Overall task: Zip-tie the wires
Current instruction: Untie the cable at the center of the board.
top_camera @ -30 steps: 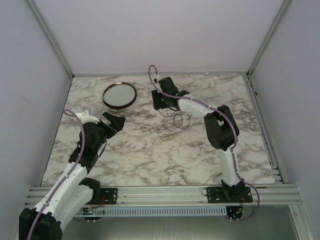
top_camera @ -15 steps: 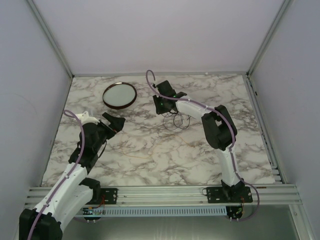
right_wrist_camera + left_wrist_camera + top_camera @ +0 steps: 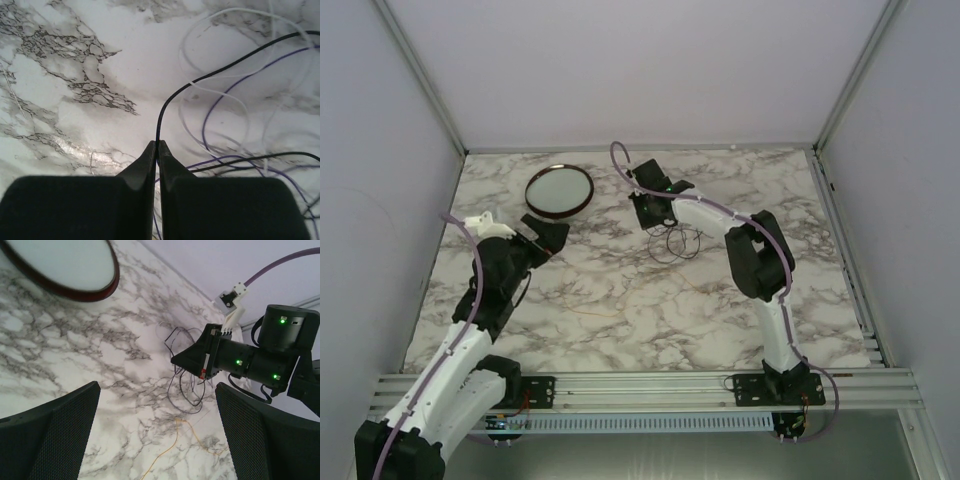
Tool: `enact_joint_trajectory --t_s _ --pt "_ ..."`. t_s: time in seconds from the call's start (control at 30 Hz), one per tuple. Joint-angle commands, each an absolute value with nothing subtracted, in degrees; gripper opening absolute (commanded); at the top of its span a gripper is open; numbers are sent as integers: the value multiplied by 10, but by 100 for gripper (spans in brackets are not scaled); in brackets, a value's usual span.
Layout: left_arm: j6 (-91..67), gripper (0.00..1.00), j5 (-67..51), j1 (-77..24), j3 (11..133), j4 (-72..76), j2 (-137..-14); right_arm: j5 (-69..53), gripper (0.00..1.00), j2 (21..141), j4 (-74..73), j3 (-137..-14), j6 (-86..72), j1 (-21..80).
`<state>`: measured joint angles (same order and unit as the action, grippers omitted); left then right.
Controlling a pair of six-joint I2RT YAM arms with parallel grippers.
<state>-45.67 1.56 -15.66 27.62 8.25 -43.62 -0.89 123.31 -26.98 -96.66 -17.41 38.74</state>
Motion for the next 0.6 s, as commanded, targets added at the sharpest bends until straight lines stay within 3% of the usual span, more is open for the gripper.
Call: enact_joint_trajectory --t_s 0.0,0.33,0.57 --pt "-435 100 -5 -157 332 75 -444 48 0 1170 -334 -1047 -157 386" --pt "-437 100 -85 -157 457 115 -516 152 0 1059 -409 -1183 -145 383" --pt "-410 100 -135 -156 543 163 -585 191 0 1012 -320 -1238 -132 366"
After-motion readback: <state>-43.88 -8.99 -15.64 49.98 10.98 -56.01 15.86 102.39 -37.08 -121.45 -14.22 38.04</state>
